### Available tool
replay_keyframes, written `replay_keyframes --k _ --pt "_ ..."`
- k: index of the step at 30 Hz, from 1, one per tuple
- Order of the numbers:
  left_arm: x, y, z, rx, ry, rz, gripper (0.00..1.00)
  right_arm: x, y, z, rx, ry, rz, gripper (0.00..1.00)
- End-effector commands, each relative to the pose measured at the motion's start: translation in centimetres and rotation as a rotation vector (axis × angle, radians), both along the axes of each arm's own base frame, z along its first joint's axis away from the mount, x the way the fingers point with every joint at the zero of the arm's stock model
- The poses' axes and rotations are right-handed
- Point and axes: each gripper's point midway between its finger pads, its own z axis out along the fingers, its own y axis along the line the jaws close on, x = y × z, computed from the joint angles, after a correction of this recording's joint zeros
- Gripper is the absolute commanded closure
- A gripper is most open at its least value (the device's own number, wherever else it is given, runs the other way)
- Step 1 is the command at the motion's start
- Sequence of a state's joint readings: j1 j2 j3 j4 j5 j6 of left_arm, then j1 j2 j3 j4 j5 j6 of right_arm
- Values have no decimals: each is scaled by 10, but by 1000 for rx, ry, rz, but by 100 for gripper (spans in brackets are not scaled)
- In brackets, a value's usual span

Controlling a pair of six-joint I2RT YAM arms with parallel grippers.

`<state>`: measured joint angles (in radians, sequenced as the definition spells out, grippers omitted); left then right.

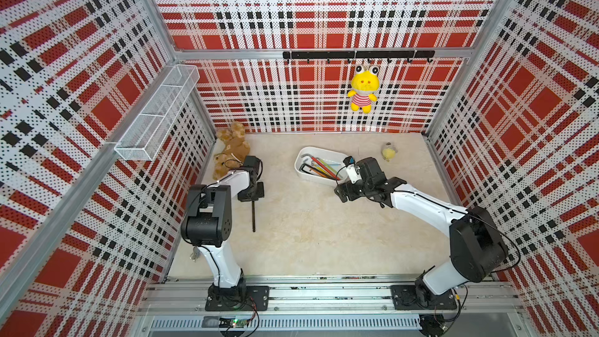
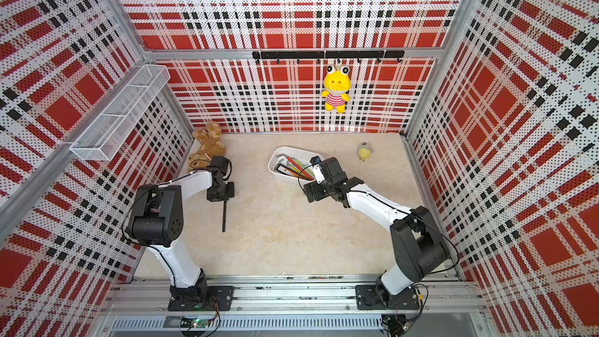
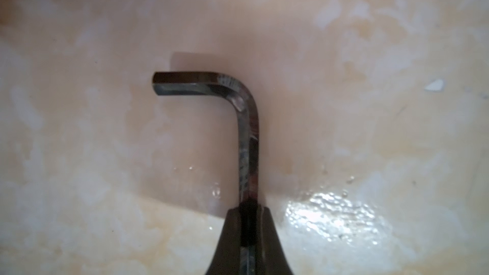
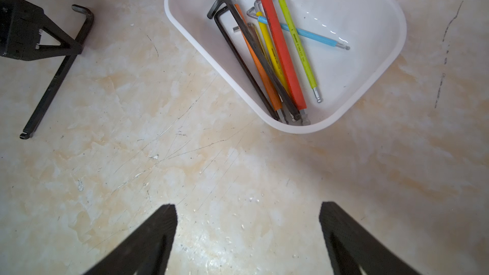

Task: Put the hex key on the desktop into the storage box
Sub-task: Pick up the Allen key from the center of the board, then place the Allen key in the storage box.

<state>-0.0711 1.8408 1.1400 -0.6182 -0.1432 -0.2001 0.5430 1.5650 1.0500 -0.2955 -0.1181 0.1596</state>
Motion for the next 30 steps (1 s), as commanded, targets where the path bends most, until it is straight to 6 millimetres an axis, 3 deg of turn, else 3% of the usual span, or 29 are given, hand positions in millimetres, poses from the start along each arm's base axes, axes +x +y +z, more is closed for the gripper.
replay_keyframes --k 1,6,9,16,21,26,30 --pt "17 -39 38 -67 -99 -64 100 4 -1 25 15 -57 -19 8" --pt "55 -85 132 -106 -354 -155 100 3 -7 48 43 -137 -38 8" --pt "66 -133 182 -97 -469 -320 100 4 -20 63 50 -196 -84 8" --pt "94 -219 259 14 -613 -686 100 4 -62 109 167 -297 -178 5" --pt "133 -254 267 135 -639 -748 100 0 -80 122 183 -322 -201 6" --pt "168 -269 269 -152 -689 -462 100 -4 -88 121 175 -323 -218 6" --pt "176 -279 260 -384 -678 -190 100 -5 -88 116 174 -311 -217 7"
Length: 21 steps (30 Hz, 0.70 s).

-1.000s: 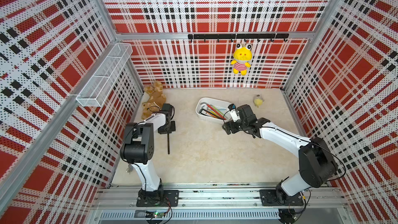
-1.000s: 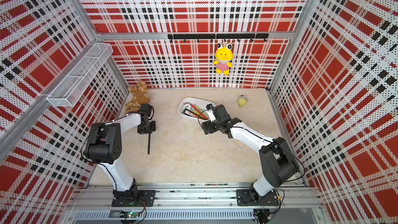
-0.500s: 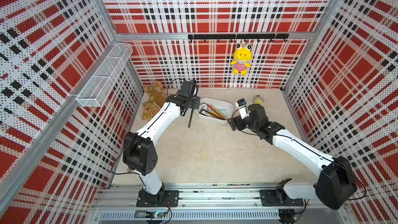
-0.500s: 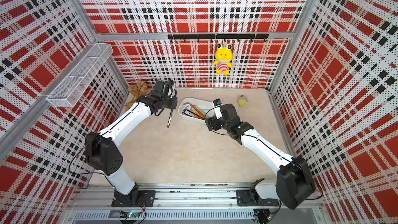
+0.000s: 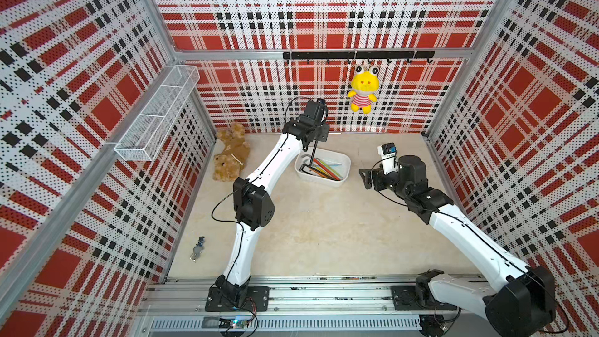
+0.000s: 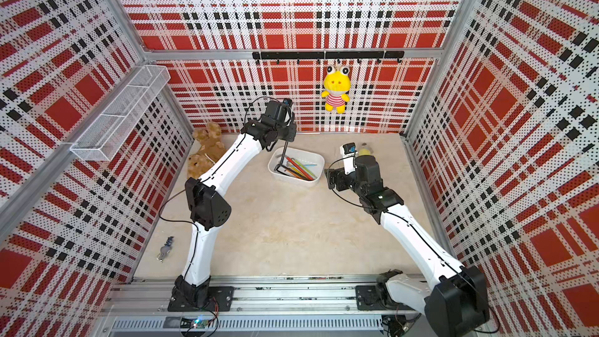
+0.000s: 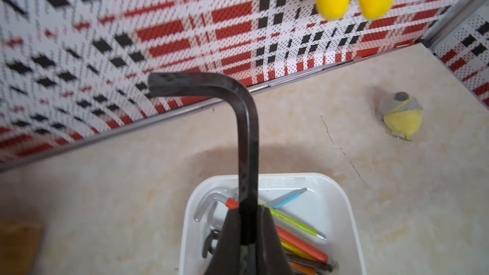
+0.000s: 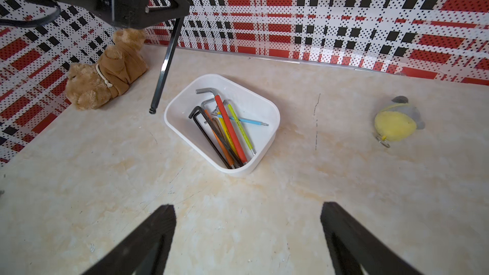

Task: Put the hex key on the desktop into the storage box
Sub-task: Place the Allen key in the storage box.

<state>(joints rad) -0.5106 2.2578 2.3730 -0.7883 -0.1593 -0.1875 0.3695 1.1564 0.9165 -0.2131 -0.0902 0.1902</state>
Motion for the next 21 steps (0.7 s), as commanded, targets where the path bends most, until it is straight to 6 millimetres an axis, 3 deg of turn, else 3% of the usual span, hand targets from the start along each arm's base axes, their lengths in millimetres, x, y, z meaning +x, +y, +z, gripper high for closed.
replay_keyframes --k 1,6,11,15,18,21 --pt "4 -11 26 -362 38 176 100 -2 -2 -1 12 5 0 6" --pt "0 -27 33 -668 28 379 100 0 1 -2 20 10 9 7" --pt "-9 -36 23 -919 52 580 100 -2 2 -6 28 23 17 7" --pt "-15 -32 13 -1012 50 718 100 -6 3 -11 26 36 27 7" --pt "-7 -27 3 -1045 53 752 100 -8 3 -12 31 41 31 7" --pt "0 -20 -20 -1063 112 788 100 -10 3 -13 31 45 35 7"
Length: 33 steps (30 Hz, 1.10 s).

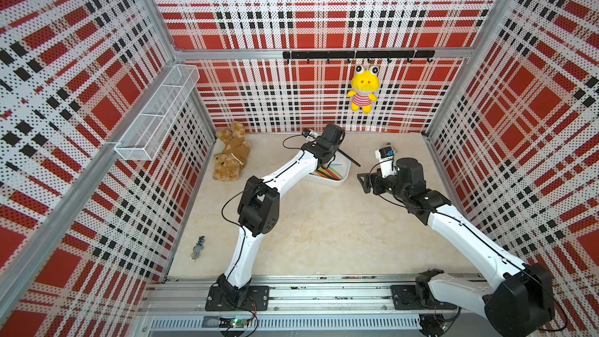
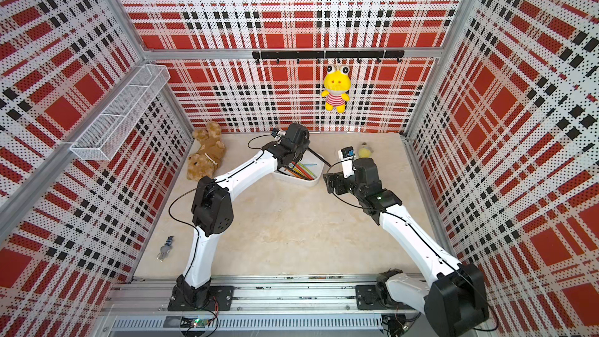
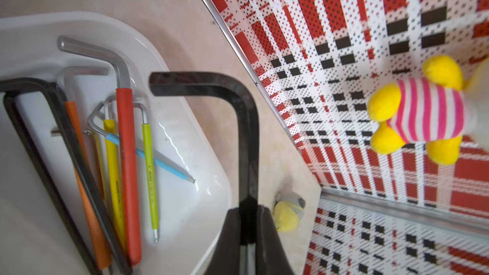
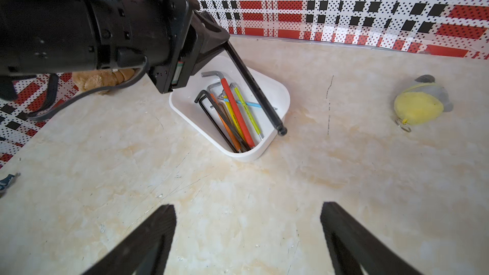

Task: Put the hex key on the desktop into the storage box
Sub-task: Place the Allen key in the storage box.

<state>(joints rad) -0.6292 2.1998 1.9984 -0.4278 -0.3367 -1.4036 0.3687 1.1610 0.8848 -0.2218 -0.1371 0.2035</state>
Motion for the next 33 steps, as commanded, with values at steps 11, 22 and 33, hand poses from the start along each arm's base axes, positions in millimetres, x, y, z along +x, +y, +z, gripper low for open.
replay_keyframes --k 11,22,33 --pt "28 47 -6 -136 -10 100 100 -2 -1 -2 19 8 5 7" --pt "29 51 -38 -87 36 79 100 -2 -2 -8 13 22 0 7" --pt "29 46 -51 -41 39 25 36 -2 -3 -9 8 21 -6 6"
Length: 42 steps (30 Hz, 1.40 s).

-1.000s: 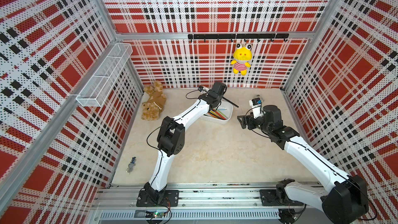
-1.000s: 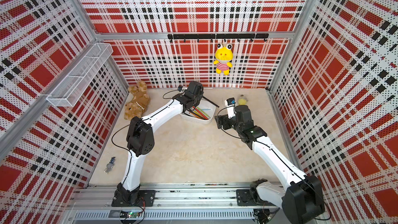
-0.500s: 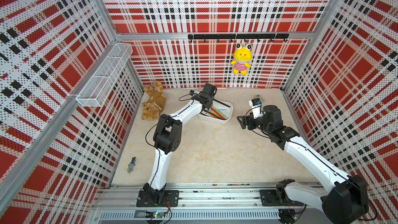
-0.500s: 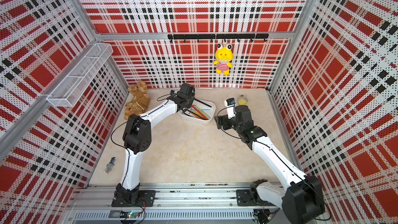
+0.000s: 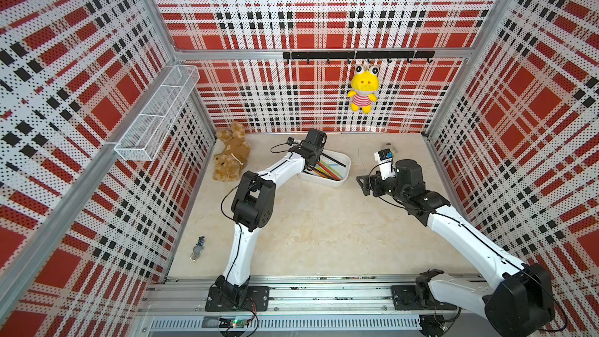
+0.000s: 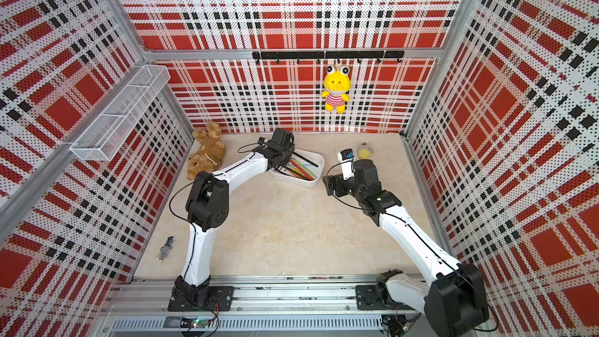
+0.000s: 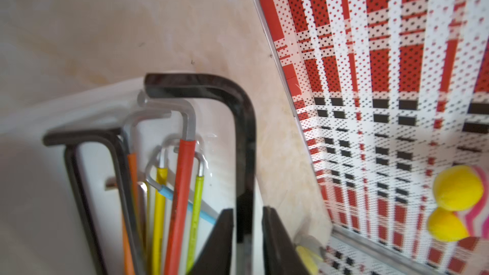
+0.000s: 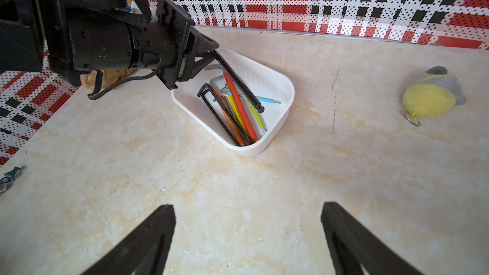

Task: Put the hex key on the desktop into the storage box
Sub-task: Place the Allen key in the storage box, then reset both arms

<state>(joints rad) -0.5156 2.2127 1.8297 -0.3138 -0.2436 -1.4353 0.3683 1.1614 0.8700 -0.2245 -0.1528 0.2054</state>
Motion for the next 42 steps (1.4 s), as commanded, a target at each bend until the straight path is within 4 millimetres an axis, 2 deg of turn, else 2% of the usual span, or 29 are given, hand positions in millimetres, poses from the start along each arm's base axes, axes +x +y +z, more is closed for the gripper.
replay_keyframes --k 1,2,7,11,13,15,17,18,19,20,23,24,26,28,30,34,37,39,42 --pt "8 -6 12 0 -53 -31 18 1 -4 -3 4 4 -19 6" --pt "7 -5 12 5 -55 -26 9 1 -4 -2 6 4 -18 6" --pt "5 -3 14 1 -62 -21 6 0 -5 -1 6 0 -19 6" --pt "7 0 31 13 -100 -25 4 0 -5 0 7 -3 -22 6" --pt "8 -1 49 42 -150 -54 2 0 -6 3 9 -12 -27 6" --pt "9 1 82 88 -244 -107 1 0 -8 6 11 -27 -34 5" --pt "5 9 123 140 -370 -157 1 1 -11 14 10 -52 -50 2" --pt "1 19 142 179 -434 -168 1 1 -14 18 7 -67 -63 0" --pt "-7 37 160 235 -489 -154 1 2 -18 24 3 -89 -82 0" --pt "-15 63 174 303 -523 -110 1 2 -22 28 -2 -109 -98 0" --pt "-46 140 199 500 -592 -4 1 4 -32 36 -22 -144 -141 0" --pt "-55 164 199 568 -591 20 1 7 -35 38 -31 -148 -150 0" --pt "-79 216 188 733 -528 85 1 11 -39 38 -47 -147 -164 0" --pt "-108 274 166 878 -422 186 1 19 -44 35 -56 -144 -190 0" --pt "-135 307 144 945 -371 250 1 27 -48 32 -46 -143 -224 0" --pt "-180 341 98 999 -312 346 1 46 -61 21 -19 -151 -318 0" --pt "-197 353 62 1046 -245 358 1 64 -84 -2 0 -101 -425 0" --pt "-204 355 49 1057 -270 347 1 73 -94 -14 12 -64 -464 0" --pt "-210 347 44 1076 -379 305 1 77 -106 -18 11 -96 -516 0"
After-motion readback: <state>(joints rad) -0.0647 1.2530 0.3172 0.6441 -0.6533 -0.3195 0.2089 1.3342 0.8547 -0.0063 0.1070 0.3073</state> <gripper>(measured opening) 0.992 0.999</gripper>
